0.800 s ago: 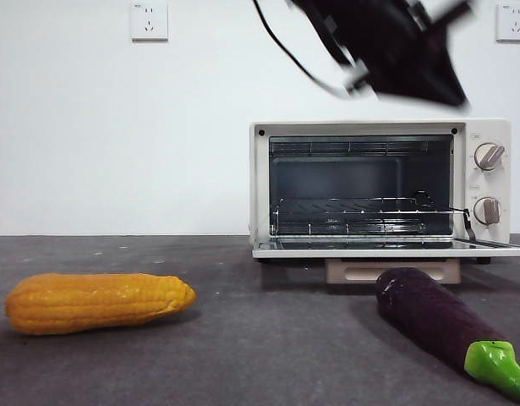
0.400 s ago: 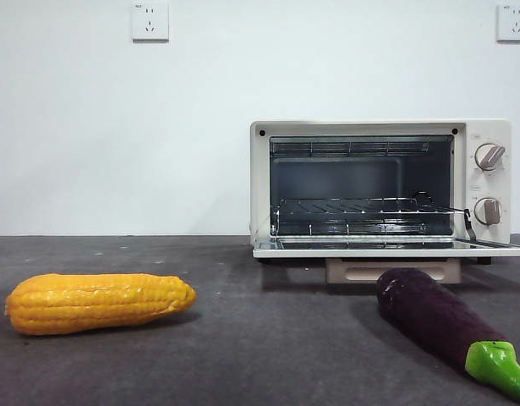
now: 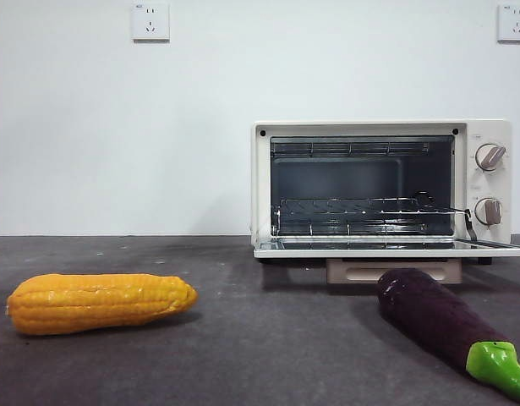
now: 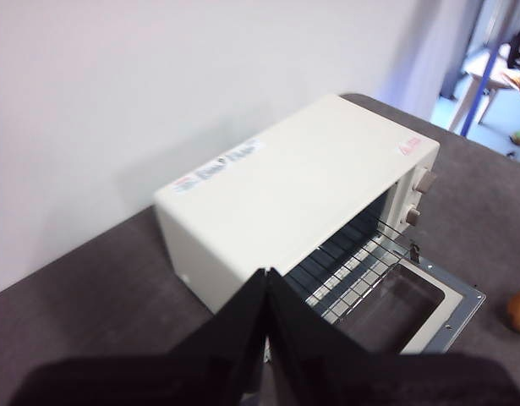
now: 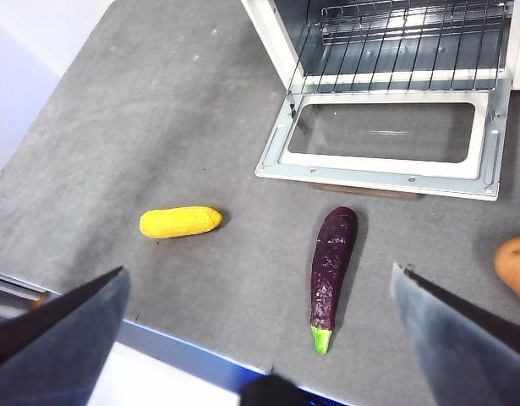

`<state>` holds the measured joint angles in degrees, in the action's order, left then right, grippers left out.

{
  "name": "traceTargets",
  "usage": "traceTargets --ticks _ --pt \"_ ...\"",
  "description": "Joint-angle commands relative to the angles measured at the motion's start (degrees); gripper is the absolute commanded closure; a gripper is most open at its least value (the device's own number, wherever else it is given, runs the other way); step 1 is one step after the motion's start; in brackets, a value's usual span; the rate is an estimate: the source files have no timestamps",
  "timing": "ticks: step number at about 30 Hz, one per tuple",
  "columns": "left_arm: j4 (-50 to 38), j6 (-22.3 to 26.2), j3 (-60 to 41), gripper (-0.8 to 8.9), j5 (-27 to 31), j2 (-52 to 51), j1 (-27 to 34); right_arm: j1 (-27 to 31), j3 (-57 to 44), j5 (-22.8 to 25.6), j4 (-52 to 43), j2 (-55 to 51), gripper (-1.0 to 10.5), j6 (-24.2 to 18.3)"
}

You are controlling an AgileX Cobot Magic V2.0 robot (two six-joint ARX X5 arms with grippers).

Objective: Take the eggplant from the table,put the eggplant in the oven

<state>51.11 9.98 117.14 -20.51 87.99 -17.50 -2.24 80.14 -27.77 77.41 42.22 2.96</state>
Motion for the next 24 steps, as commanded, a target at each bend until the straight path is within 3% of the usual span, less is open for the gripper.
traceTargets --ticks 1,9,14,20,24 --pt "2.21 0.92 -0.46 8.2 -4.31 -2.43 3.06 -0.37 0.26 0.22 0.33 0.09 3.8 -0.46" --pt "5.46 2.78 -5.2 8.2 -11.13 -11.98 5.97 -1.16 0.26 0.37 0.5 1.22 3.8 -0.5" --pt "4.46 4.11 -20.09 8.2 -11.47 -21.97 6.01 -2.38 0.26 1.11 0.61 2.45 3.8 -0.66" --pt "-3.67 3.37 -41.77 8.2 -11.69 -33.79 6.95 -4.33 0.26 2.08 0.72 5.42 3.8 -0.63" --pt "-7.06 2.27 -52.81 8.2 -15.19 -39.17 7.43 -5.99 0.2 2.86 1.2 7.8 3.8 -0.61"
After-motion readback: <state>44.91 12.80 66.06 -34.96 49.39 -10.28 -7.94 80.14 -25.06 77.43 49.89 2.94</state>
